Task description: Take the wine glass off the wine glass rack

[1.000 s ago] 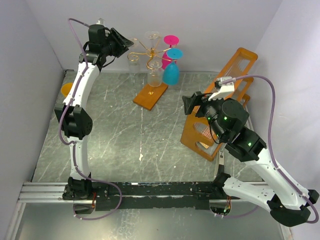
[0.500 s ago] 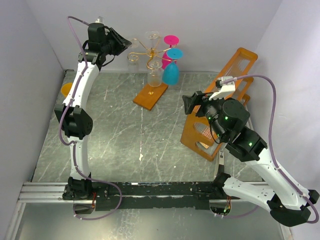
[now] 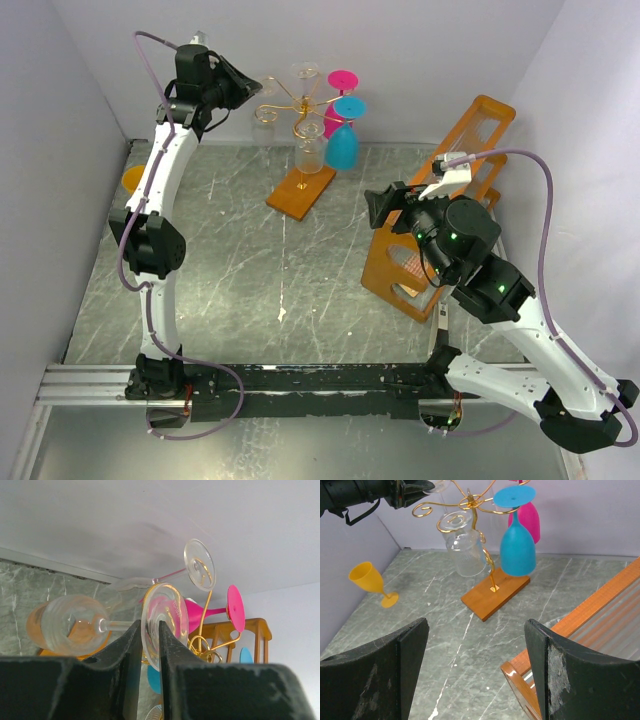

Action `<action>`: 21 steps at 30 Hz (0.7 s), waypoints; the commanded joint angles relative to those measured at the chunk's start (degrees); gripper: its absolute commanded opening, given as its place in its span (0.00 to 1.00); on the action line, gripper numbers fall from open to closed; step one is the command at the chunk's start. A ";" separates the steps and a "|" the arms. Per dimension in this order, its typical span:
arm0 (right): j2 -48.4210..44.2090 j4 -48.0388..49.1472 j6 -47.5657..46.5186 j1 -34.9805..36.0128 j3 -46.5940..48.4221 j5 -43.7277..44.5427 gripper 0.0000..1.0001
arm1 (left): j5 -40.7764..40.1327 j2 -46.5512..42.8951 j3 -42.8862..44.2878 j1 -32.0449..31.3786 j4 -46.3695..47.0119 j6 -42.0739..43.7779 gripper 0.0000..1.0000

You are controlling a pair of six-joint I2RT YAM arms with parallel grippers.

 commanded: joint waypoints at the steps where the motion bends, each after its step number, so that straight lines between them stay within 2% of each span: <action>1: -0.55 0.40 0.38 -0.27 1.62 0.08 0.78 | -0.37 -1.17 1.81 -0.43 0.05 0.02 0.25; 15: -1.68 -0.16 0.49 -0.34 1.39 0.70 0.77 | -0.58 -3.32 0.95 -0.43 0.33 -1.36 0.16; 21: -1.91 -0.01 0.71 -0.33 0.98 0.71 0.77 | -1.14 -4.11 0.81 -0.43 -0.35 -0.91 0.30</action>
